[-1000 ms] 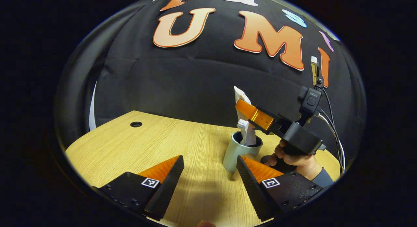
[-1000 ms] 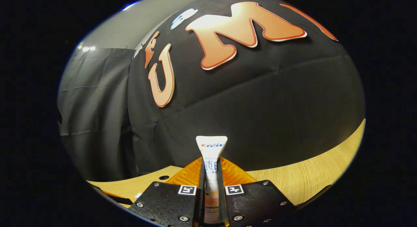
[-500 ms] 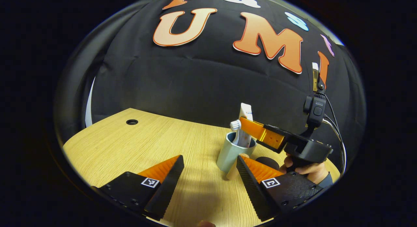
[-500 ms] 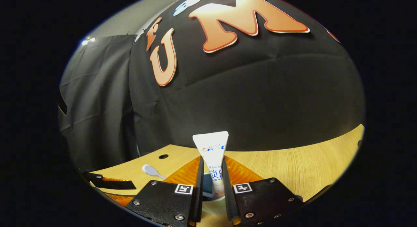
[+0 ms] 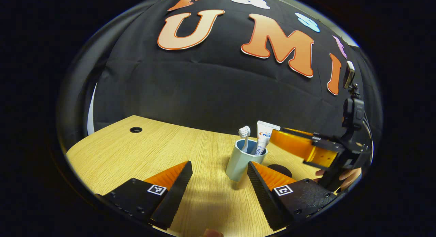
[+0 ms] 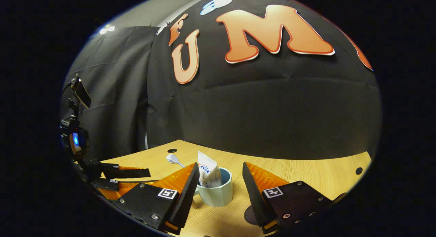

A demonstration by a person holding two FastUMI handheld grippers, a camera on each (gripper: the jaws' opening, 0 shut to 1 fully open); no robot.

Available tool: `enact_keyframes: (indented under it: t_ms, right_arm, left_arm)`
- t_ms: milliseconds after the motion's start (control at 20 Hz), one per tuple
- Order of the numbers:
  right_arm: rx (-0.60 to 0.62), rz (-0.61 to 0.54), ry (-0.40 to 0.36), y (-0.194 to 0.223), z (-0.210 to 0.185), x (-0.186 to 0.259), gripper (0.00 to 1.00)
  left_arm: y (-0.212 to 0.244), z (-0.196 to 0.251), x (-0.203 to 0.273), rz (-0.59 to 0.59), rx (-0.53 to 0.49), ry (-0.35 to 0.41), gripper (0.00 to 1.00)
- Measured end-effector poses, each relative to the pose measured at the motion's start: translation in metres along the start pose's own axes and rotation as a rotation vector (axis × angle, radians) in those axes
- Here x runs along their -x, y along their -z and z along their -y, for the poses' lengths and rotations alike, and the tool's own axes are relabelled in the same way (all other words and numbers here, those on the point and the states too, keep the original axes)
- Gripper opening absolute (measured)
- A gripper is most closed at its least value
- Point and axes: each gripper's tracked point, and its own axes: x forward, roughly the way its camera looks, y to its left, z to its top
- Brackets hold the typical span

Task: Put the toothbrush and toothpaste on the desktop into the cup, then pick up the cup and place it on the coaster on the desktop.

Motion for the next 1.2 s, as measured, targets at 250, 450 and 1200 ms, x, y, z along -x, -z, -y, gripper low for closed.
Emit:
enact_keyframes:
  t_ms: [250, 450, 1200]
  right_arm:
    - [0.017, 0.083, 0.003, -0.044, 0.007, 0.037, 0.84]
    - [0.017, 0.168, 0.018, -0.083, 0.015, 0.083, 0.86]
    - [0.185, 0.422, 0.106, -0.166, 0.03, 0.185, 0.95]
  left_arm:
    - [-0.002, 0.004, 0.006, -0.017, -0.014, 0.001, 0.98]
    - [-0.019, 0.025, 0.007, -0.031, -0.011, 0.061, 0.97]
    - [-0.005, 0.088, -0.031, -0.537, -0.213, 0.147, 0.97]
